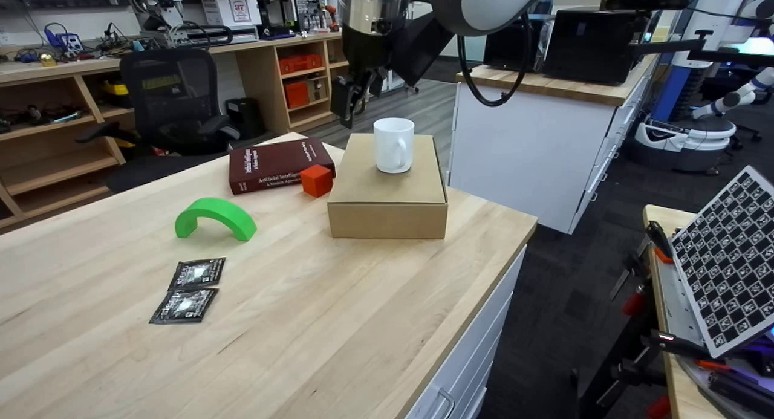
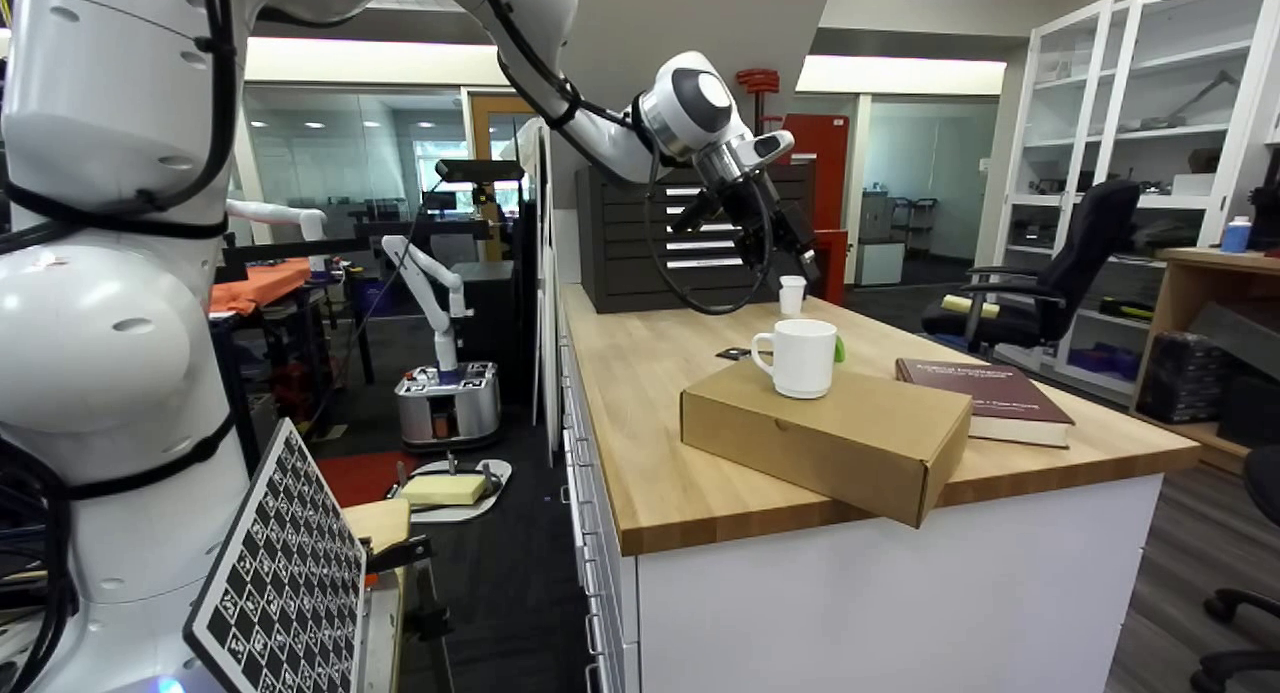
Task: Put the white object in the white mug cup
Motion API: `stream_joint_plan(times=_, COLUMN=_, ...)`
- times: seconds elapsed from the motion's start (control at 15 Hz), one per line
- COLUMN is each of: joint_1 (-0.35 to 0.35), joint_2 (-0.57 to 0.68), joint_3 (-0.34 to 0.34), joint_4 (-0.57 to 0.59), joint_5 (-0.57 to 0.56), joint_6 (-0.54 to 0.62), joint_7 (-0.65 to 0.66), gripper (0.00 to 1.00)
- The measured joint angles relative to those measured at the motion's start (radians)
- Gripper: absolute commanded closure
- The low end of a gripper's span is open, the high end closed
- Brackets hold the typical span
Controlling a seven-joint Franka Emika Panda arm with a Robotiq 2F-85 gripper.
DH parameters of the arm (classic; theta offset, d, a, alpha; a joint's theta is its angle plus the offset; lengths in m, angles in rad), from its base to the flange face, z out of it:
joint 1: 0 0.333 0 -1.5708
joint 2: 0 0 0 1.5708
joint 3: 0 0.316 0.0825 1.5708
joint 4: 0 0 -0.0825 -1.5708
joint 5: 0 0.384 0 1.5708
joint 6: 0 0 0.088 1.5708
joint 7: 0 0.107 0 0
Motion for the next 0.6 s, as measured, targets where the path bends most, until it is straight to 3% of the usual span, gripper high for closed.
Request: stream_joint_plan(times=0.6, joint_1=0.0, joint_2=0.007, joint_3=0.002, joint_4=0.001, joint_5=0.0, joint_6=0.0, joint_7=0.0, gripper=0.0)
